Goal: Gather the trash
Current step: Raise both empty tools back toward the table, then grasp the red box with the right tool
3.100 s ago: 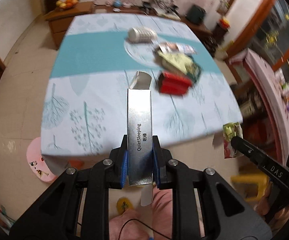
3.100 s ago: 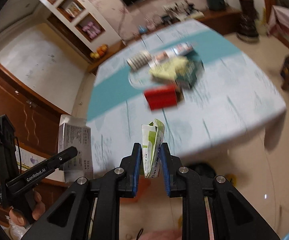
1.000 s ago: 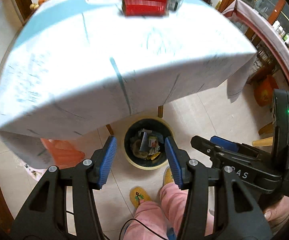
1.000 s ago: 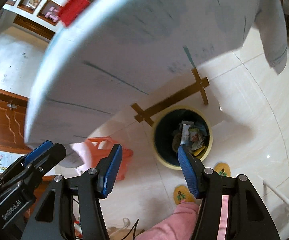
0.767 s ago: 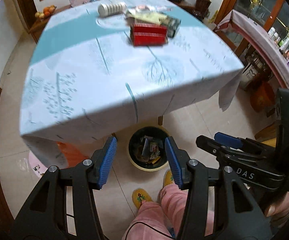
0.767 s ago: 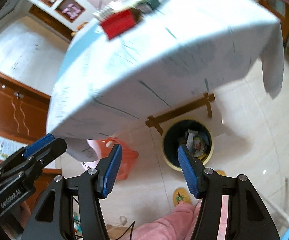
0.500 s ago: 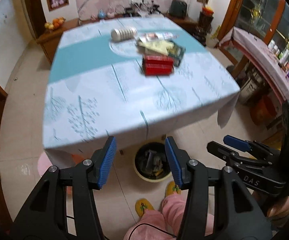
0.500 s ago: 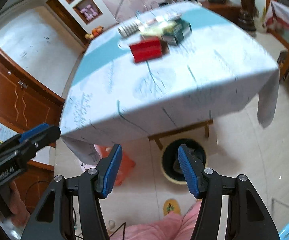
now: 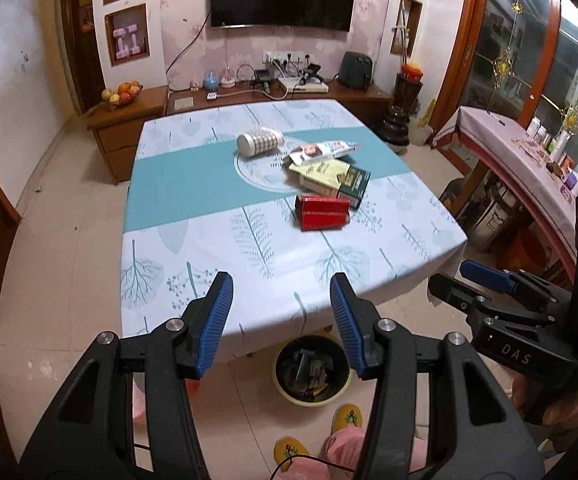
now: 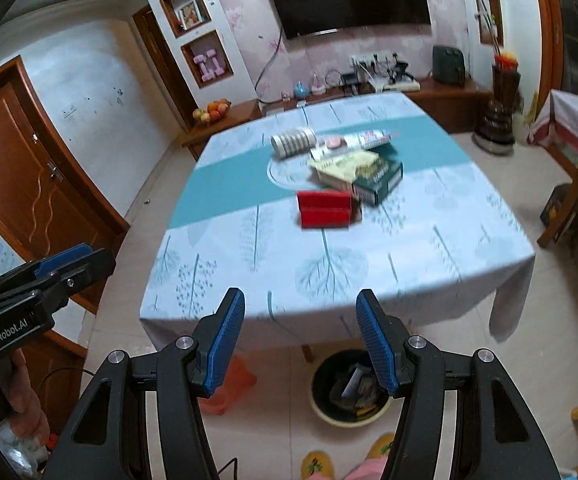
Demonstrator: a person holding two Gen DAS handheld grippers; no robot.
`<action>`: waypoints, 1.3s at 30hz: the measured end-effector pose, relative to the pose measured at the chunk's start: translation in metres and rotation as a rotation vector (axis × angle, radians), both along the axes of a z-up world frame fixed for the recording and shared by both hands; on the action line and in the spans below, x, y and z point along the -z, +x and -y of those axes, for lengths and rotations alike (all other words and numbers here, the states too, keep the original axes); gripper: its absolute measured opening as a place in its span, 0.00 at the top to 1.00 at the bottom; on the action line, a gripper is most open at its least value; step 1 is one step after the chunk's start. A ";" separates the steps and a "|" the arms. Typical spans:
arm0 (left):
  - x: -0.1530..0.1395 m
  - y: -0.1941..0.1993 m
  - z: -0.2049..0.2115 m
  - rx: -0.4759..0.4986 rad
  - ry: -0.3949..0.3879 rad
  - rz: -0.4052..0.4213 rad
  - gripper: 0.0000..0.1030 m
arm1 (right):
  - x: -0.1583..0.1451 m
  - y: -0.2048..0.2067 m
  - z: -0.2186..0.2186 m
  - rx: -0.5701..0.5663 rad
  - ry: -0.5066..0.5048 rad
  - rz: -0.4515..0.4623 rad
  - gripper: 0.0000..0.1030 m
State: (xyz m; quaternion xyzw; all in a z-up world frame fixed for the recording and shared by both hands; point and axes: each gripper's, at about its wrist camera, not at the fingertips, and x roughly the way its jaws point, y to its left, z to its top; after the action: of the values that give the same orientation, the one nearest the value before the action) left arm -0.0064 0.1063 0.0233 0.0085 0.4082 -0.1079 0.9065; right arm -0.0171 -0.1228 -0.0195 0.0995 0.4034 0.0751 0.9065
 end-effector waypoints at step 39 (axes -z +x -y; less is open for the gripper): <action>0.138 0.227 0.040 -0.371 0.059 -0.341 0.46 | 0.166 0.323 -0.035 -0.764 -0.299 -0.295 0.36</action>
State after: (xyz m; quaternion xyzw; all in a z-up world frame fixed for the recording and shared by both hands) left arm 0.2211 0.0662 -0.1146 -0.0584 0.5525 0.0723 0.8283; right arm 0.3064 -0.0875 -0.1853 -0.1796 0.5429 0.3310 0.7507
